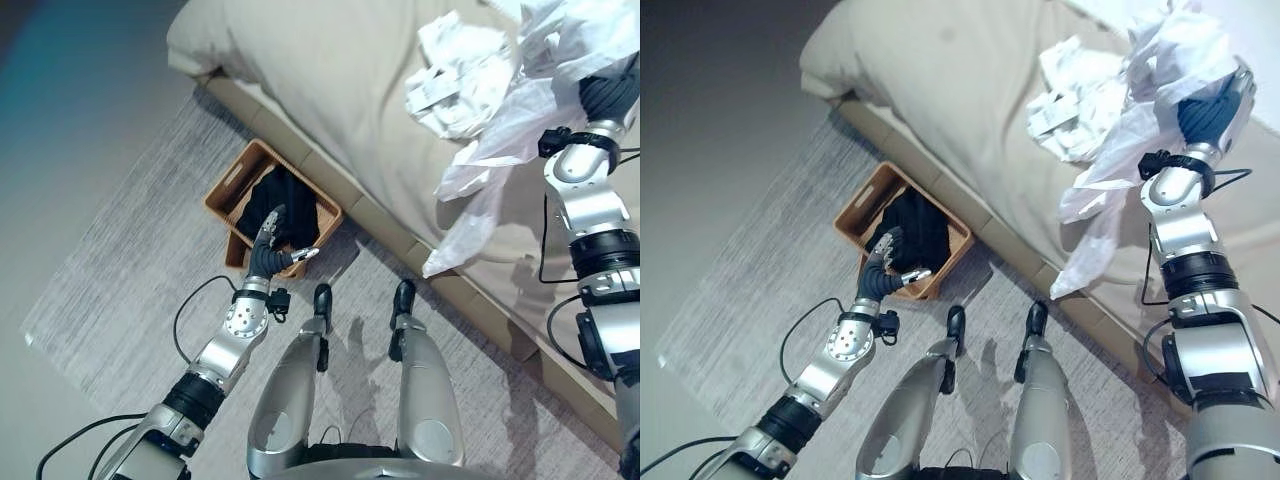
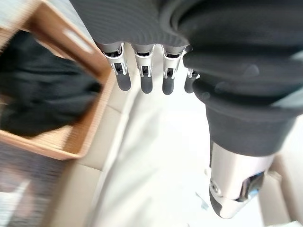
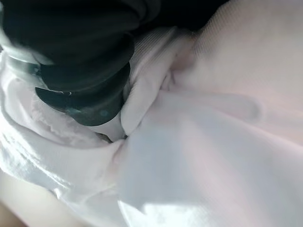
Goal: Pick up clothes into the bucket
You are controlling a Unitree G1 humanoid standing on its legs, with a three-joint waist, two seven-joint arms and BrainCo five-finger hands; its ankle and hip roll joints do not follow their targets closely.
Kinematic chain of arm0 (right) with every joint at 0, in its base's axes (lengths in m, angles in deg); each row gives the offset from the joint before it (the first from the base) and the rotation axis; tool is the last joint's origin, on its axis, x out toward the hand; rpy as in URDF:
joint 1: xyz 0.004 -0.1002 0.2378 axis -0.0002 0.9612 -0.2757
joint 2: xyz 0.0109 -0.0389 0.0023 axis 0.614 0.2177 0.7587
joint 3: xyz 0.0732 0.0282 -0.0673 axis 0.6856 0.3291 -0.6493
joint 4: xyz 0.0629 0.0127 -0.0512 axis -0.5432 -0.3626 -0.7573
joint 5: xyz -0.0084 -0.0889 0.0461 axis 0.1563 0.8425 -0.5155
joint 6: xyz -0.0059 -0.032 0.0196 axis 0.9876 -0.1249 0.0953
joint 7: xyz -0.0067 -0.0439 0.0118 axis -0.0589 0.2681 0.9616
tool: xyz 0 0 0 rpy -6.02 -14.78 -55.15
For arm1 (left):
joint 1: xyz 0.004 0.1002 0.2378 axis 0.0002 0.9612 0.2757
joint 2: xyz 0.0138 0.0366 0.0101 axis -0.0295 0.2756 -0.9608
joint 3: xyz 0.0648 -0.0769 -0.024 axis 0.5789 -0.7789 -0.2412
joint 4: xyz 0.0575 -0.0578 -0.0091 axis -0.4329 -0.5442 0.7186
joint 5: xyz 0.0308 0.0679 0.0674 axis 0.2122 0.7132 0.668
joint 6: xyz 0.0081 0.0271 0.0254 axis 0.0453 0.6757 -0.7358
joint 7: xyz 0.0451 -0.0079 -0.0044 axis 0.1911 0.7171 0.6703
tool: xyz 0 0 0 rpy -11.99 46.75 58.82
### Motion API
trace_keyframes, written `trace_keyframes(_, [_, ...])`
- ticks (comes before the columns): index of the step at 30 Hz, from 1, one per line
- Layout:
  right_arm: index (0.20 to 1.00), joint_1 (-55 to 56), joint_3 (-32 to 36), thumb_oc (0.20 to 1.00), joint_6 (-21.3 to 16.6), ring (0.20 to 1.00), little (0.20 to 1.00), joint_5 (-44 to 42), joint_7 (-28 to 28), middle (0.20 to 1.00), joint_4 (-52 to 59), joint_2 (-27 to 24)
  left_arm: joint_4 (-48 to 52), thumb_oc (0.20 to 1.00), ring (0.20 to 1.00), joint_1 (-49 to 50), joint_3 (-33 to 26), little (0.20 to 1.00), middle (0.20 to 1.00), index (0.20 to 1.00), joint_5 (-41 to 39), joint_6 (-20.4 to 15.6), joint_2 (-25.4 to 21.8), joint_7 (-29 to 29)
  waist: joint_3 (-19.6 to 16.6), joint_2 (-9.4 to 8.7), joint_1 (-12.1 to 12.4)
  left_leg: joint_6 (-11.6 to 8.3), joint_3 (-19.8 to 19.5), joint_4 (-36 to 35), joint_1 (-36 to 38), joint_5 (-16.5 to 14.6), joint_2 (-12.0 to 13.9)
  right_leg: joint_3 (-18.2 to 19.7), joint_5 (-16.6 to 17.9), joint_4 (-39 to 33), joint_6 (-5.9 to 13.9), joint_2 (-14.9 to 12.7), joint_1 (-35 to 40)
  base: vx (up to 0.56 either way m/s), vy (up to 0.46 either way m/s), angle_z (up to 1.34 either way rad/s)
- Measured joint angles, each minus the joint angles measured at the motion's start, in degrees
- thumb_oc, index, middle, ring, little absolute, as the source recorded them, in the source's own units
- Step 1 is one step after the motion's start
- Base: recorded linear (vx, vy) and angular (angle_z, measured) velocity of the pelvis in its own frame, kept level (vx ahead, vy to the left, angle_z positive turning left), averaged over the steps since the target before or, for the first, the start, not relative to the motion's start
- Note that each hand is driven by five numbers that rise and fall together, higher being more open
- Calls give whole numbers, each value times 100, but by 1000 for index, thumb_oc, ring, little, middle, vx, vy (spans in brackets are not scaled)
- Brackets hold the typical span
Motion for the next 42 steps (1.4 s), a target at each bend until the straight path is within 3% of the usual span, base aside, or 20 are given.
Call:
trace_keyframes(3, [200, 551, 442, 200, -10, 200, 200, 259, 37, 200, 945, -34, 125, 1000, 1000, 86, -254, 1000, 1000, 1000, -1, 12, -43, -163, -149, -186, -90, -34, 112, -249, 563, -56, 56, 47, 70, -378, 38, 83, 552, 113, -20, -25])
trace_keyframes(6, [200, 950, 577, 200, -74, 200, 200, 373, 135, 200, 1216, -38, 415, 1000, 1000, 98, -333, 1000, 1000, 1000, 1, 7, -146, -285, -703, -389, -142, -62, 182, -376, 674, -97, 119, 58, 124, -543, 50, 139, 663, 95, -20, -14])
trace_keyframes(7, [200, 1033, 623, 200, -71, 200, 200, 405, 246, 200, 1377, -36, 506, 1000, 1000, 109, -379, 1000, 1000, 1000, 1, 3, -143, -355, -730, -408, -183, -55, 171, -435, 807, -58, 122, 56, 223, -576, 4, 174, 793, 111, -35, -3])
trace_keyframes(12, [200, 1313, 621, 200, -126, 200, 200, 522, 743, 200, 1791, -13, 693, 1000, 1000, 99, -404, 1000, 1000, 1000, -42, 35, -122, -647, -968, -357, -261, -89, 240, -626, 1340, -111, 201, 64, 222, -819, -13, 257, 1304, 105, -34, -9])
trace_keyframes(16, [200, 1525, 534, 200, -169, 200, 200, 519, 1450, 200, 2341, -18, 1196, 1000, 1000, -55, -445, 1000, 1000, 1000, -165, 127, -176, -948, -1118, -350, -327, -92, 322, -856, 1886, -110, 263, 98, 224, -1098, -15, 347, 1849, 101, -36, -11])
trace_keyframes(17, [200, 1594, 447, 200, -224, 200, 200, 515, 1656, 200, 2428, -34, 1267, 1000, 1000, -95, -443, 1000, 1000, 1000, -172, 127, -161, -1024, -1350, -329, -365, -119, 347, -931, 1957, -129, 296, 123, 223, -1186, -14, 378, 1907, 82, -31, -11])
trace_keyframes(23, [200, 1798, -33, 200, -320, 200, 200, 414, 2582, 200, 2922, -317, 1278, 1000, 1000, -391, -414, 1000, 1000, 1000, -160, 145, -151, -1248, -1910, -271, -395, -175, 393, -1169, 2349, -167, 401, 151, 228, -1501, -16, 504, 2314, 63, -21, -5])
trace_keyframes(28, [200, 1800, -526, 200, -402, 200, 200, 270, 3155, 200, 3249, -487, 1277, 1000, 1000, -476, -178, 1000, 1000, 1000, -150, 151, -147, -1368, -2138, -233, -382, -179, 393, -1240, 2454, -170, 449, 153, 241, -1622, -34, 546, 2439, 16, -4, -1])
trace_keyframes(34, [200, 1755, -1092, 200, -420, 200, 200, 31, 3748, 200, 3578, -654, 1278, 1000, 1000, -686, 242, 1000, 1000, 1000, -227, 241, -145, -1601, -2149, -240, -364, -179, 378, -1246, 2548, -170, 474, 130, 260, -1654, -49, 571, 2563, 0, 0, 0])
trace_keyframes(42, [200, 1669, -1514, 200, -439, 200, 200, -571, 4269, 200, 4430, -538, 1251, 1000, 1000, -740, 272, 1000, 1000, 1000, -166, 246, -27, -1618, -2156, -242, -338, -189, 325, -1234, 2541, -164, 490, 32, 265, -1653, -68, 582, 2588, -16, 3, 3])
